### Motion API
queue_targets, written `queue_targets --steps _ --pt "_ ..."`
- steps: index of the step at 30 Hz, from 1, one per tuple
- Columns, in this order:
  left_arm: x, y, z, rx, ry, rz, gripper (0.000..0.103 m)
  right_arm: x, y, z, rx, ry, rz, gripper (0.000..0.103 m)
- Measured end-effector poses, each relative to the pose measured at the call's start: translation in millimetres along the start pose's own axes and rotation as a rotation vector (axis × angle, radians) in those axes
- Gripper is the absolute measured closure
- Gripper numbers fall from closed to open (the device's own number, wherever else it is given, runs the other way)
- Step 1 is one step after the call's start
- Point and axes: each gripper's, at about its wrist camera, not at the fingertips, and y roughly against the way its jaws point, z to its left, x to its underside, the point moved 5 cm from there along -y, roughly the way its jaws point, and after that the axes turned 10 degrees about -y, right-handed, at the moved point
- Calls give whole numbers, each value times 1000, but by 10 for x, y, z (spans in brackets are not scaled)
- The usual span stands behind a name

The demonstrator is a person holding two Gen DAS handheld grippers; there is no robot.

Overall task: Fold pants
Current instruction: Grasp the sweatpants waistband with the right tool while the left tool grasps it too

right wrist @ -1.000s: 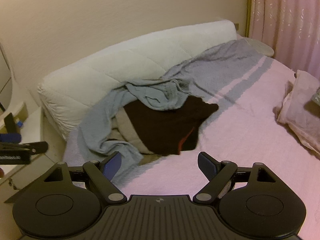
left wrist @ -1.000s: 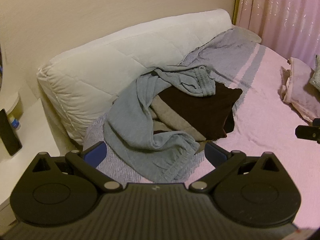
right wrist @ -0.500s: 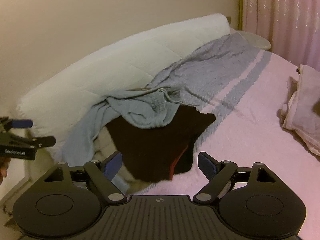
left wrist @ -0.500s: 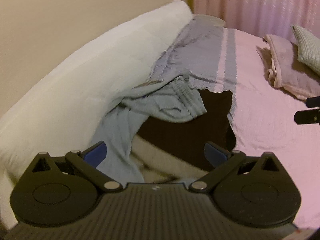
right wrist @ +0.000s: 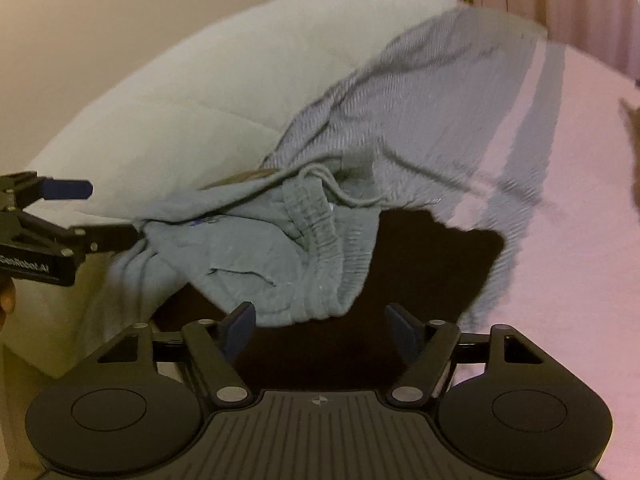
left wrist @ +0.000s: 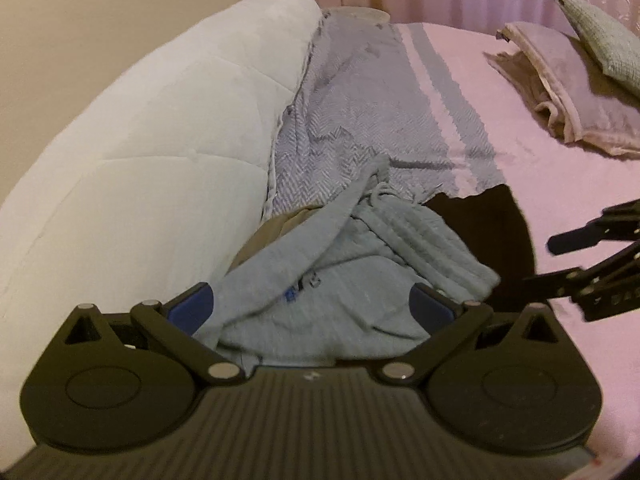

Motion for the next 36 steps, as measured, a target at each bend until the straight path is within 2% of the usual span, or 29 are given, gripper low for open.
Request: queue_targets --steps 4,9,11,13,14,15,16,22,27,31,33,36 --pt "11 -319 92 27 -43 5 0 1 -475 -89 8 -82 33 39" --pt "7 -539 114 60 -77 10 0 26 -785 -206 -16 -219 61 44" --pt "0 -604 120 71 -83 16 0 48 -829 -221 -38 -270 69 55" --pt "-1 -626 128 86 -80 21 0 65 -825 -191 -31 -274 62 61" --pt "-11 -637 133 87 -81 23 0 56 -787 -187 -32 -278 51 77" --pt "-25 -633 133 93 -87 22 0 38 -753 -183 -29 -283 41 85" --pt "-44 -617 132 99 -92 18 1 8 -705 -187 -35 -290 33 85" --pt "-261 -440 117 154 -115 -12 1 -164 -137 -70 -53 -224 -26 89" --pt "-598 -217 -67 250 -178 -62 4 -81 622 -69 -37 -184 -73 90" --pt "-829 -96 -424 374 -256 -68 11 192 1278 -316 20 -211 -83 91" --pt "-939 -54 -726 456 -299 -60 15 408 1578 -533 64 -248 -72 91" --pt "-1037 5 -1247 581 -383 -48 16 831 1973 -872 130 -333 -49 91"
